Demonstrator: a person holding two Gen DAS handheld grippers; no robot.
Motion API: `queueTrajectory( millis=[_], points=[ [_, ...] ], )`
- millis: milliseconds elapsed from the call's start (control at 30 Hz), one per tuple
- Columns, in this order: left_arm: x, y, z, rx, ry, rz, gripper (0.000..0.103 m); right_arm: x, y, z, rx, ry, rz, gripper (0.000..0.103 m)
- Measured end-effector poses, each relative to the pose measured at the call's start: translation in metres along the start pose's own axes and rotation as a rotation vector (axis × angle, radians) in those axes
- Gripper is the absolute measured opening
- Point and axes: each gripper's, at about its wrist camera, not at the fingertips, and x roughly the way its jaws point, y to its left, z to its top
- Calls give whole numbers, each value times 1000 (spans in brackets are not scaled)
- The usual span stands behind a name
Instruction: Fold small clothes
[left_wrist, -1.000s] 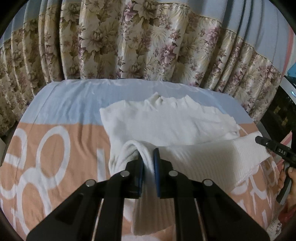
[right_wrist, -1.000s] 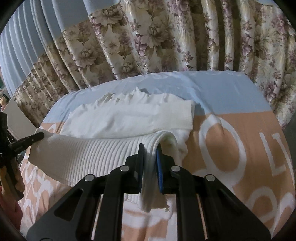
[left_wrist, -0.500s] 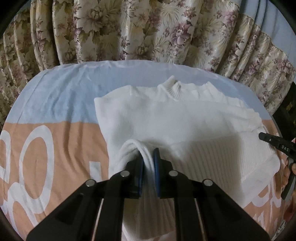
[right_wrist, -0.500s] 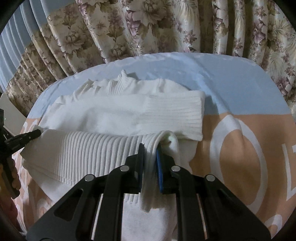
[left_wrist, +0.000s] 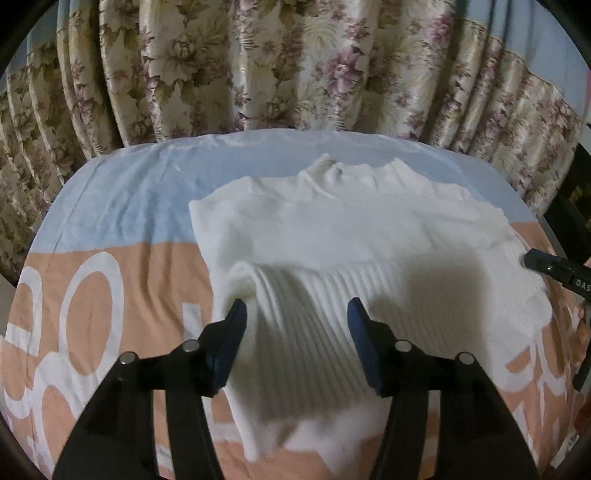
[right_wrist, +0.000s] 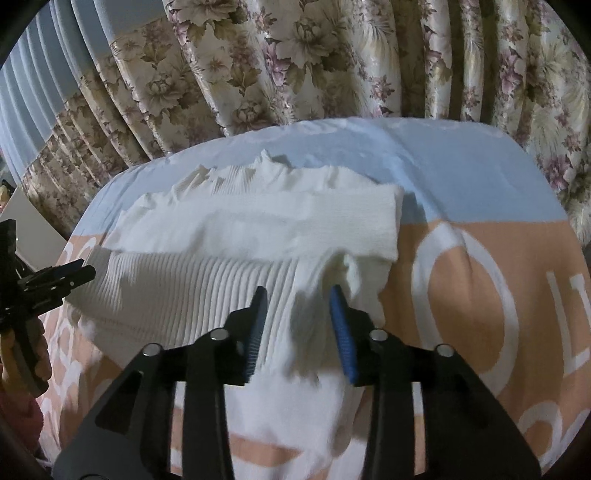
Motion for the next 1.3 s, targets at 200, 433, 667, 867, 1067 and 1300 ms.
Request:
queueTrajectory(
  millis=[200,433,667,867,1067,1300],
  points=[
    [-3,-10,-12,19,20,-19,57,-1,10,-16,-14,31,4,37],
    [4,0,-18,-22,45,-53,37,10,15,-22,-36,65,-6,34],
    [10,7,-18,-41,79,-81,11,17,17,-25,-62,93,6,10],
    [8,12,8,-69,32,-139,9,3,14,1,-32,-8,51,6],
    [20,28,52,-153,-18,-204,9,5,0,47,54,-72,141,6],
    [56,51,96,-179,-30,-120,9,48,-11,107,110,-88,123,6]
  ],
)
